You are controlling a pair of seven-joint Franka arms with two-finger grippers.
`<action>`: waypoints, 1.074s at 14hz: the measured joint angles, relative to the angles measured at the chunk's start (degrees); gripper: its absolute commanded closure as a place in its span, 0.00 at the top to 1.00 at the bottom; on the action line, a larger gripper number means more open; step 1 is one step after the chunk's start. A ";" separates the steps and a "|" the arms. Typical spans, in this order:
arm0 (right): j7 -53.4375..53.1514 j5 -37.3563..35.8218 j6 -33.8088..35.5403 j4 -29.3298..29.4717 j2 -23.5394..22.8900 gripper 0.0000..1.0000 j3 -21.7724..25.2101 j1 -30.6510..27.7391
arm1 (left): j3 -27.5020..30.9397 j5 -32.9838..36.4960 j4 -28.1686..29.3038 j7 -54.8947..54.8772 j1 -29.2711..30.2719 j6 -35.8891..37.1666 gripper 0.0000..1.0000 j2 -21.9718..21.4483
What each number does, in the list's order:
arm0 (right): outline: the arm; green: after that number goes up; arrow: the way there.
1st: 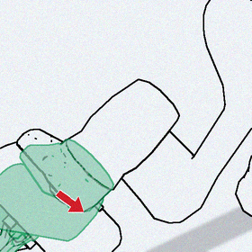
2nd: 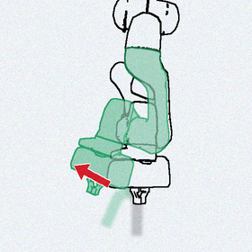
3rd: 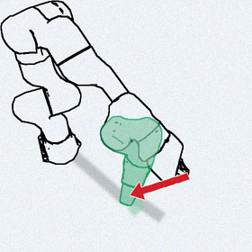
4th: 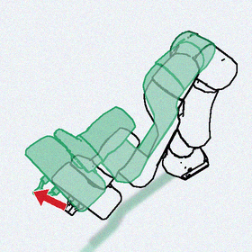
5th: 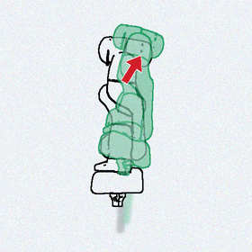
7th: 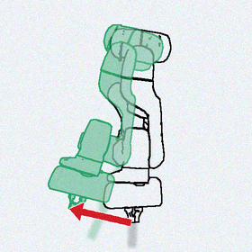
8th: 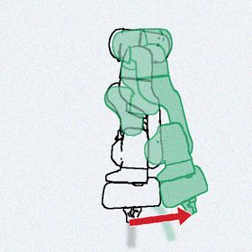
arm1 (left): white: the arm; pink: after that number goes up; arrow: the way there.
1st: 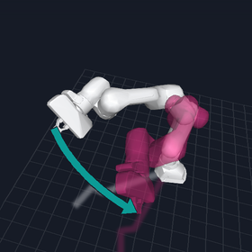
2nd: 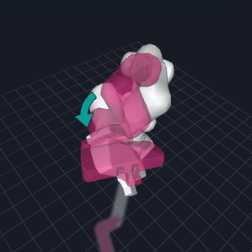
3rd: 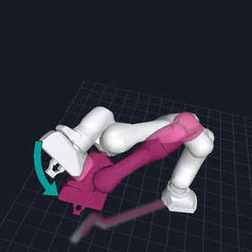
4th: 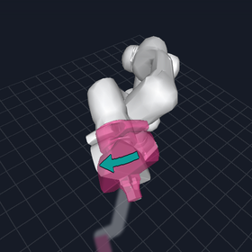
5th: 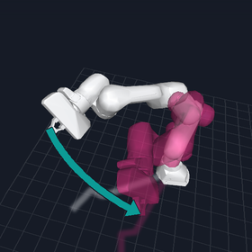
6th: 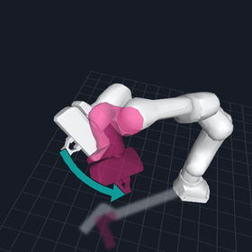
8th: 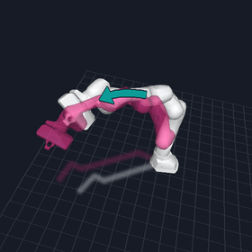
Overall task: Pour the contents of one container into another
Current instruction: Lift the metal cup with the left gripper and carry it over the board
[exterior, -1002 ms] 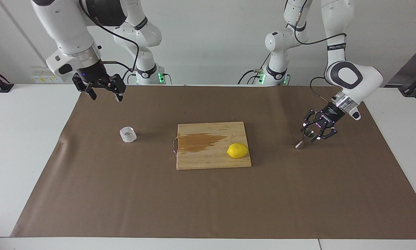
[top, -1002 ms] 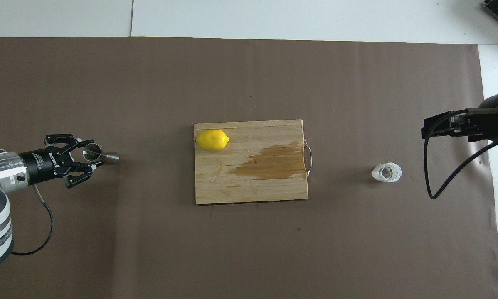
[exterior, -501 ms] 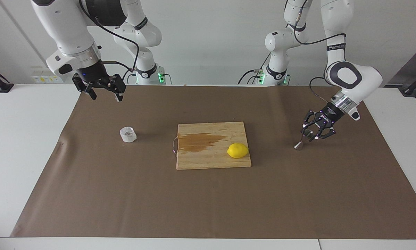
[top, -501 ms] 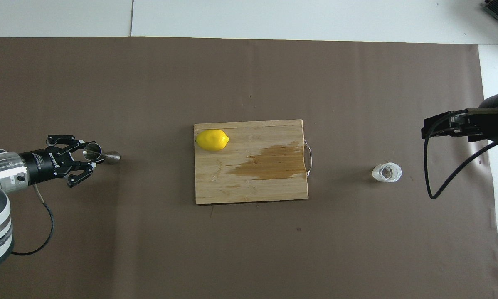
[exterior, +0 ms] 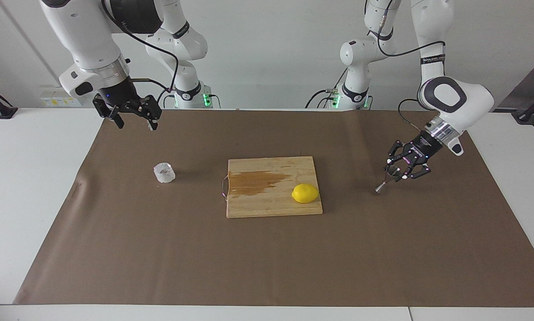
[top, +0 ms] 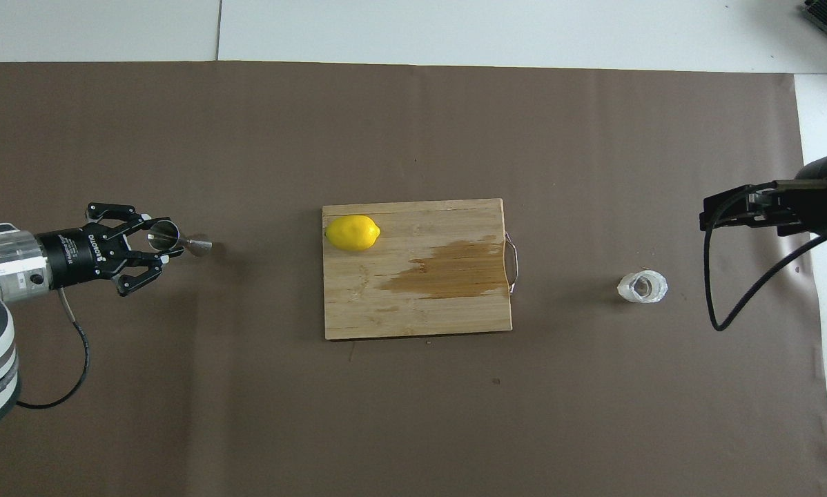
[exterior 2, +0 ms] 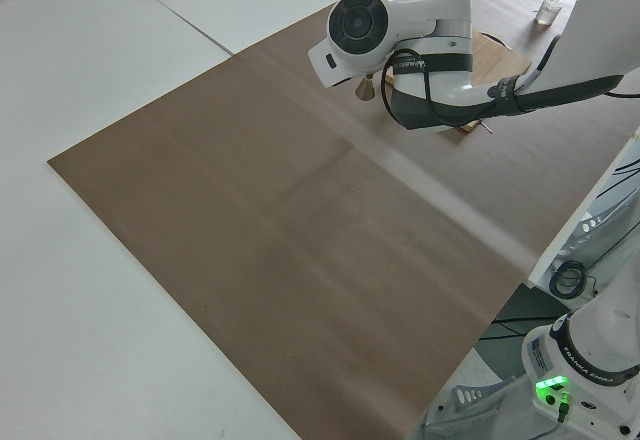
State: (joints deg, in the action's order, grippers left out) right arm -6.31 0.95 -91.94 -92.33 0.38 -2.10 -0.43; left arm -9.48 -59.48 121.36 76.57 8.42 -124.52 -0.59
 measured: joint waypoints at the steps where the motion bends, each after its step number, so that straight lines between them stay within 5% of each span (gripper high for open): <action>1: 0.00 0.00 0.00 0.00 0.00 1.00 0.00 0.00 | -0.10 0.20 -1.73 3.53 -2.35 -0.03 0.00 0.07; 6: 0.00 0.00 0.00 0.00 0.00 1.00 0.00 0.00 | -0.46 2.86 -7.21 21.38 -15.52 -7.33 0.00 0.46; 9: 0.00 0.00 0.00 0.00 0.00 1.00 0.00 0.00 | -0.59 2.92 -7.13 28.64 -26.01 -19.43 0.00 2.08; 15: 0.00 0.00 0.00 0.00 0.00 1.00 0.00 0.00 | -0.57 2.92 -7.08 33.11 -39.76 -34.31 0.00 7.92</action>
State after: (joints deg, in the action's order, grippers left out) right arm -6.31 0.95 -91.94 -92.33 0.38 -2.10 -0.43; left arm -10.05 -56.56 114.29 109.68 -31.35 -158.83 7.33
